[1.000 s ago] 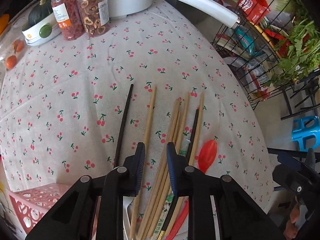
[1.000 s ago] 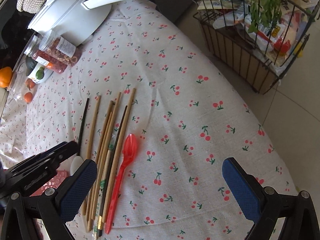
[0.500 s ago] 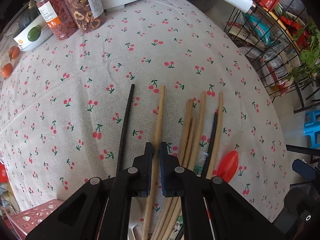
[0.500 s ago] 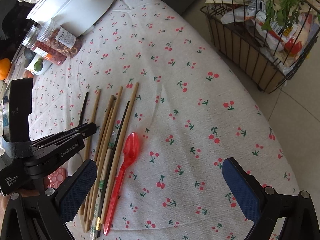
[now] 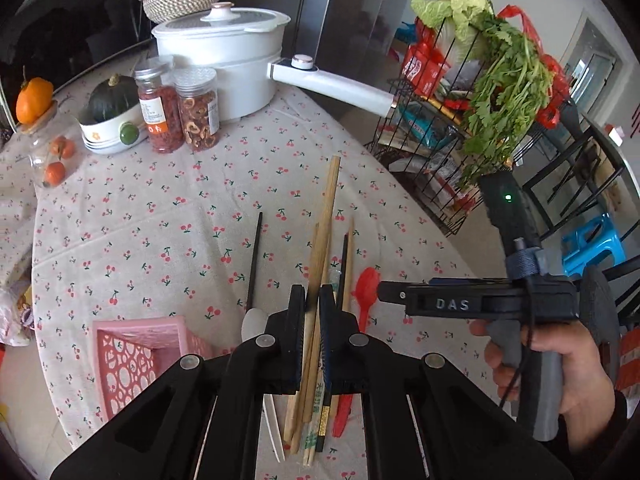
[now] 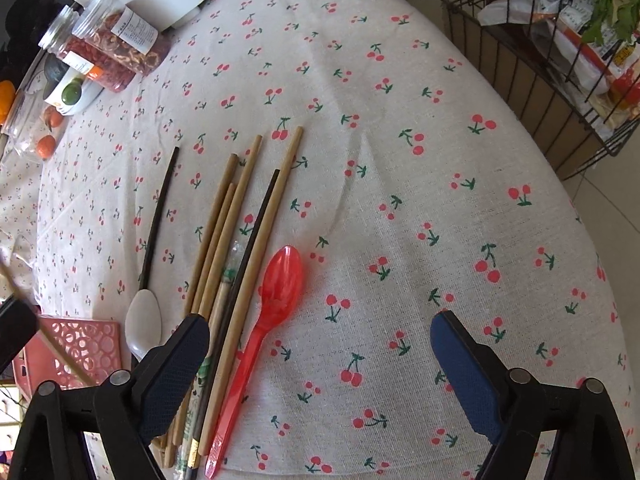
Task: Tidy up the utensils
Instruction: 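Grasp a wooden chopstick with the left tool while the right tool grasps the red spoon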
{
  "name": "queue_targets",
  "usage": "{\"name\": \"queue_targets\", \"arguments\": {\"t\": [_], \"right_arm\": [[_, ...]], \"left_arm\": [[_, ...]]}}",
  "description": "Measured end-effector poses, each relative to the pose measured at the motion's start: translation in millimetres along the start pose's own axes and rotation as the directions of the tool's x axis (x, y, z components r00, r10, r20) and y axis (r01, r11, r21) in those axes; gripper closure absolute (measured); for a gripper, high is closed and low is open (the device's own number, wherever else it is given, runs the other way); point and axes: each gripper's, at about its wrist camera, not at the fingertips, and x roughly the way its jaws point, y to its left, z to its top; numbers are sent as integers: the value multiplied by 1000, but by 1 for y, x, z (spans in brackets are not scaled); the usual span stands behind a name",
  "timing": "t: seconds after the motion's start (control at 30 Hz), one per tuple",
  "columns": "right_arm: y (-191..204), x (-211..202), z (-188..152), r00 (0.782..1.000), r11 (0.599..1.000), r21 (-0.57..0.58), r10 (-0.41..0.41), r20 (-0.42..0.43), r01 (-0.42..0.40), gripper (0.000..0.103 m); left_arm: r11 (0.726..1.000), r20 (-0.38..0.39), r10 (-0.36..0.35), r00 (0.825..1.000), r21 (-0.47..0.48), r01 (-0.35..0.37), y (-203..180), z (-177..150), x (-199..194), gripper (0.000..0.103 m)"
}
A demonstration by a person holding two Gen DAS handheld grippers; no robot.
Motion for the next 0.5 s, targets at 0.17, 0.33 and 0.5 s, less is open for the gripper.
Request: {"name": "queue_targets", "arguments": {"t": [0.17,0.33,0.5], "right_arm": [[3,15,4,998,998,7,59,-9,-59,35],[14,25,9,999,999,-24,44,23,-43,49],[29,29,4,997,992,-110,-45,66,52,63]], "left_arm": [[999,59,-43,997,-21,45,13,-23,-38,96],[997,119,-75,990,-26,79,27,-46,-61,96],[995,153,-95,984,-26,100,38,-53,-61,97]]}}
